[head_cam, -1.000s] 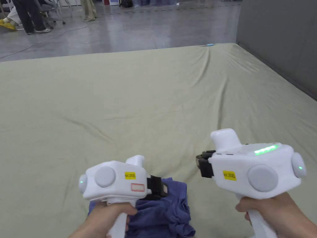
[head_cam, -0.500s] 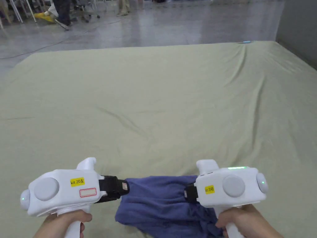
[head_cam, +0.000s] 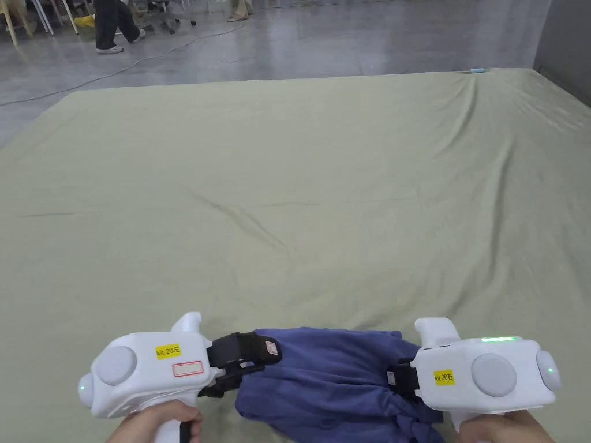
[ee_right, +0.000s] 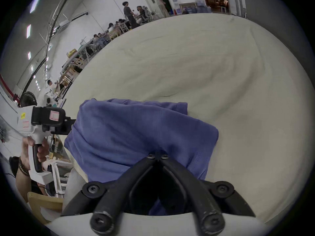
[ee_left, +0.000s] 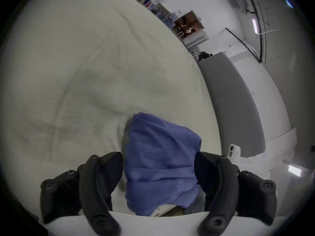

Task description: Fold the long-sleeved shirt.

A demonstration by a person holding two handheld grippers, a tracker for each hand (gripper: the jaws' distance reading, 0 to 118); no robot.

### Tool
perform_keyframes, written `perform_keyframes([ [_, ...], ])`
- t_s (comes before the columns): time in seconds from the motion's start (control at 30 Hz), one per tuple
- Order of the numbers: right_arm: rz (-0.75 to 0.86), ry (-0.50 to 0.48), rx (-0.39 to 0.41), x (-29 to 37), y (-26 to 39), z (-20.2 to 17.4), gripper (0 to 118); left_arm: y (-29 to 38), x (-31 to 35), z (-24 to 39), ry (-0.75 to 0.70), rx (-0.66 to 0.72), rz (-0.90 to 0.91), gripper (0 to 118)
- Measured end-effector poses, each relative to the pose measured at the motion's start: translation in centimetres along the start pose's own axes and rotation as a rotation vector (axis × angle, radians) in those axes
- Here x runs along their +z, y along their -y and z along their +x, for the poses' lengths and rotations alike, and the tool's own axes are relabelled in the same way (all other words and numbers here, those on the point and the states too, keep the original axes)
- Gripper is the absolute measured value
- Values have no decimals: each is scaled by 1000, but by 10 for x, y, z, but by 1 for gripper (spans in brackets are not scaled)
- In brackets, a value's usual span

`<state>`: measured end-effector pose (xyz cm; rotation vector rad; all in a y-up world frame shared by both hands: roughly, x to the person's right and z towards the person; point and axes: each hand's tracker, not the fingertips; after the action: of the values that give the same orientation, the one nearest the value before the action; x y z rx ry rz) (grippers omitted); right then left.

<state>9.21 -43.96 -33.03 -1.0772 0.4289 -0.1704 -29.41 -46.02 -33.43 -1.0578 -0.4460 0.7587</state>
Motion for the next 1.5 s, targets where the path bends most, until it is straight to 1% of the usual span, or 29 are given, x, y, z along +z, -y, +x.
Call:
perform_keyframes([
  [0.1, 3, -3, -13, -1, 1, 1, 0, 1, -22, -5, -16, 3, -15, 86],
  [0.13, 4, -6, -22, -1, 1, 2, 0, 3, -25, -3, -22, -3, -2, 83],
  [0.17, 6, -8, -27, -1, 2, 2, 0, 7, -24, 5, -20, -21, 22, 57],
  [0.2, 8, -8, -29, -2, 3, 1, 0, 9, -23, 12, -39, -55, 37, 7],
  [0.23, 11, -7, -29, -2, 3, 1, 0, 10, -24, 17, -88, -94, 38, 2],
  [0.27, 15, -9, -27, -2, 3, 0, 0, 12, -28, 22, -80, -133, 14, 2],
  [0.3, 14, 2, -21, -3, 4, -2, 0, 16, -29, 27, -108, -147, 12, 2],
  [0.33, 12, 7, -13, -3, 3, -3, 0, 19, -29, 34, -106, -167, -9, 2],
  [0.4, 5, 22, 12, -2, 1, -7, 0, 19, -24, 39, -99, -172, 10, 2],
  [0.47, -11, 42, 18, 1, -4, -12, 0, 11, -13, 38, -84, -167, 33, 2],
  [0.53, -18, 60, 20, 6, -11, -23, 0, 4, 1, 37, -56, -153, 57, 2],
  [0.57, 8, 52, 32, 11, -13, -32, 0, 2, 7, 37, -57, -167, 58, 2],
  [0.6, 57, 31, 57, 16, -18, -44, 0, -1, 15, 39, -88, -202, 83, 2],
  [0.67, 126, 8, 114, 22, -28, -73, 0, -6, 29, 37, -116, -245, 86, 2],
  [0.77, 209, 0, 230, 21, -47, -130, 0, -17, 62, 21, -104, -216, 109, 2],
  [0.83, 260, -27, 302, 11, -58, -172, 0, -26, 91, 4, -117, -211, 137, 2],
  [0.9, 293, -82, 363, -5, -66, -219, 0, -42, 124, -24, -146, -216, 182, 2],
  [0.97, 299, -136, 421, -25, -72, -264, 0, -54, 162, -56, -173, -197, 217, 2],
  [1.03, 287, -208, 484, -51, -76, -310, 0, -71, 204, -93, -236, -182, 257, 2],
  [1.1, 271, -263, 525, -83, -80, -353, 0, -84, 245, -133, -280, -197, 286, 2],
  [1.13, 265, -285, 544, -97, -80, -372, 0, -83, 263, -136, -305, -202, 295, 2],
  [1.2, 269, -306, 592, -128, -78, -411, 0, -94, 300, -178, -358, -186, 309, 2],
  [1.27, 291, -304, 617, -157, -77, -442, 0, -109, 328, -223, -422, -174, 319, 2],
  [1.33, 314, -336, 613, -184, -79, -466, 0, -118, 345, -255, -459, -170, 318, 2],
  [1.37, 325, -330, 619, -200, -78, -478, 0, -121, 347, -266, -503, -188, 324, 2],
  [1.4, 360, -308, 645, -212, -77, -488, 0, -124, 350, -273, -549, -212, 342, 2],
  [1.43, 387, -286, 669, -221, -76, -494, 0, -126, 350, -280, -539, -195, 347, 2],
  [1.47, 381, -295, 693, -230, -76, -499, 0, -127, 351, -286, -519, -142, 356, 2],
  [1.5, 367, -304, 690, -237, -76, -501, 0, -127, 350, -290, -467, -124, 370, 3],
])
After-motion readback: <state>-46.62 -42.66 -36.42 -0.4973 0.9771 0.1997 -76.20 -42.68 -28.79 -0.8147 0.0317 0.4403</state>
